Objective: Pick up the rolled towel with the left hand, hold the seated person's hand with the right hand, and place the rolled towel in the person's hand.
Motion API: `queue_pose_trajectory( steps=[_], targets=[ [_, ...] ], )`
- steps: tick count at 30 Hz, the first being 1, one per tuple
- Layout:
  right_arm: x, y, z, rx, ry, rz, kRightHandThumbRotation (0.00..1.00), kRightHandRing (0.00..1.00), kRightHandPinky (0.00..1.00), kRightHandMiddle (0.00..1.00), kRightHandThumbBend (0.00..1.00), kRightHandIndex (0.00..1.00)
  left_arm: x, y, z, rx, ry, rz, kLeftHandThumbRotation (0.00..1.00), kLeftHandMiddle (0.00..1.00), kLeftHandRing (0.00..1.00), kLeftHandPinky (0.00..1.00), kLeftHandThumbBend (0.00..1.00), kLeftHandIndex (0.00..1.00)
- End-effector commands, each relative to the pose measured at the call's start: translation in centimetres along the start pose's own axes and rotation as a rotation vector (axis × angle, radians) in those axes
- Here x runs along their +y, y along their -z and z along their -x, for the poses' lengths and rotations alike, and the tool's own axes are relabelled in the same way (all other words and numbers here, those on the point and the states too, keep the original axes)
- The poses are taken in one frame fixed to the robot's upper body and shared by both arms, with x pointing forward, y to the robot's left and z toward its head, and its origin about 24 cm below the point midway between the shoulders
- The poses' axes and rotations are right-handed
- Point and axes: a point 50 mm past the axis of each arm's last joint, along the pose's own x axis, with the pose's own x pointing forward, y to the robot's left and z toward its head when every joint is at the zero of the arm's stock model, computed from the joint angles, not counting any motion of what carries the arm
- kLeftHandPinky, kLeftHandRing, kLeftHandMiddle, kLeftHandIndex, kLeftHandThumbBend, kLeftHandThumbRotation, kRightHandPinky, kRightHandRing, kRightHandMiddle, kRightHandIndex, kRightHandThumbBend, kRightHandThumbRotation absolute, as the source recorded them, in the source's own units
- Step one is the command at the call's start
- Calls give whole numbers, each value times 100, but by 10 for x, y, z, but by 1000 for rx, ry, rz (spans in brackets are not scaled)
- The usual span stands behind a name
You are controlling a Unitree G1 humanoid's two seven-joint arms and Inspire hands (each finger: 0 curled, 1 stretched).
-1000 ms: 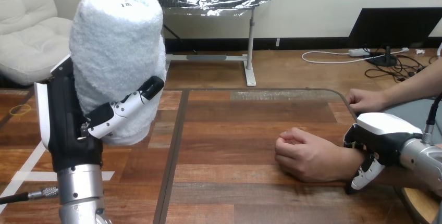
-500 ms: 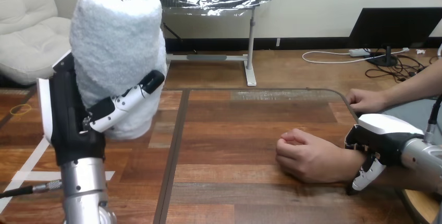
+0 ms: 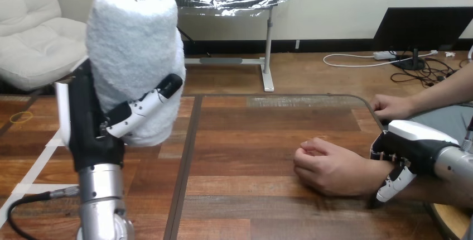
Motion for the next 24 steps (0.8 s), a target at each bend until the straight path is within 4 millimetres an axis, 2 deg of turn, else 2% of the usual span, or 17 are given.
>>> queue_pose_trajectory(
  steps=[1, 12, 24],
  targets=[
    [-12, -6, 5, -35, 51, -54, 9, 31, 23, 38, 78, 42, -18, -7, -19, -76, 45, 51, 0, 33, 27, 22, 58, 38],
    [-31, -11, 15, -67, 100, -78, 11, 34, 27, 40, 77, 42, -28, 7, -21, -24, 73, 58, 0, 34, 28, 23, 58, 38],
    [-48, -15, 25, -112, 156, -95, 8, 34, 28, 39, 79, 40, -41, 18, -25, 10, 106, 48, 0, 36, 30, 25, 60, 39]
  ],
)
